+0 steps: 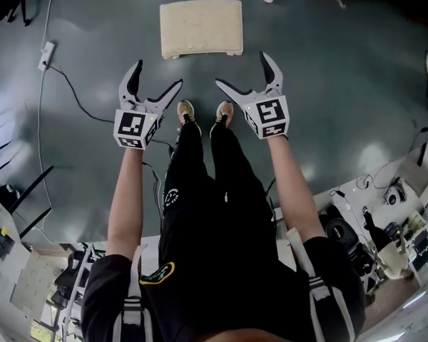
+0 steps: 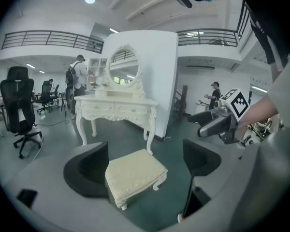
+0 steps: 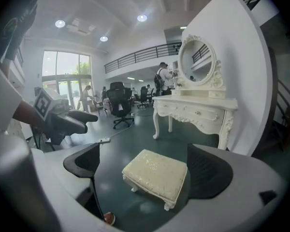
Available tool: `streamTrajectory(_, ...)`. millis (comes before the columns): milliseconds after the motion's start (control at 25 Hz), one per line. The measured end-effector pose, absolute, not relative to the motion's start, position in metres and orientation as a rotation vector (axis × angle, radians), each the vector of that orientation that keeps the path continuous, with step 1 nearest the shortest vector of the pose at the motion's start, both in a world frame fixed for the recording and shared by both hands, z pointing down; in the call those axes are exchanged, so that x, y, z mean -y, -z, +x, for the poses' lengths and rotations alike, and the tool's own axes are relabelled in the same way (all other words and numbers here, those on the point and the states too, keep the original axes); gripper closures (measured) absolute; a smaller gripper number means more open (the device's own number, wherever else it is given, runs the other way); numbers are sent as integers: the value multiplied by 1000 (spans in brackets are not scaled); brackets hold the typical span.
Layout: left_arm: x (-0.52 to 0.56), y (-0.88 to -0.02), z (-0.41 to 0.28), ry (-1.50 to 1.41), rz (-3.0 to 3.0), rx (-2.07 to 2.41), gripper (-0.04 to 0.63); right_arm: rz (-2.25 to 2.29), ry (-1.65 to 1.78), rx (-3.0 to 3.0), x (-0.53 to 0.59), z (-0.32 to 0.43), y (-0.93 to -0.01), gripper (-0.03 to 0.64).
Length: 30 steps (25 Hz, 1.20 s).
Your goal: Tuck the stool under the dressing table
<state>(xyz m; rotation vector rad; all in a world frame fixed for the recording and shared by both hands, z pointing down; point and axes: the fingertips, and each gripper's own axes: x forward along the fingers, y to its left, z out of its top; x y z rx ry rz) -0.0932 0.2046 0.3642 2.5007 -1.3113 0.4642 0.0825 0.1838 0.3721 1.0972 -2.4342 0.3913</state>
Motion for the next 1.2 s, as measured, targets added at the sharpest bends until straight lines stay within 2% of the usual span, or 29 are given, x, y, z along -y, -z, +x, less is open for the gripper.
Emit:
streamTrajectory(360, -187, -559, -114, -499, 2238, 1305, 118, 1088, -506, 2292, -144, 101, -557, 39)
streamTrajectory(600, -174, -667, -128, -640, 2140, 1262, 118, 1062, -548, 2176, -119, 117, -654, 47)
streamTrajectory(840, -156, -718, -124, -735, 2086, 1209, 118, 993, -580, 2065, -110, 122, -711, 54)
streamTrajectory(1200, -133, -750, -121, -827, 1996, 1177, 120, 928, -605, 1974, -102, 122, -741, 100)
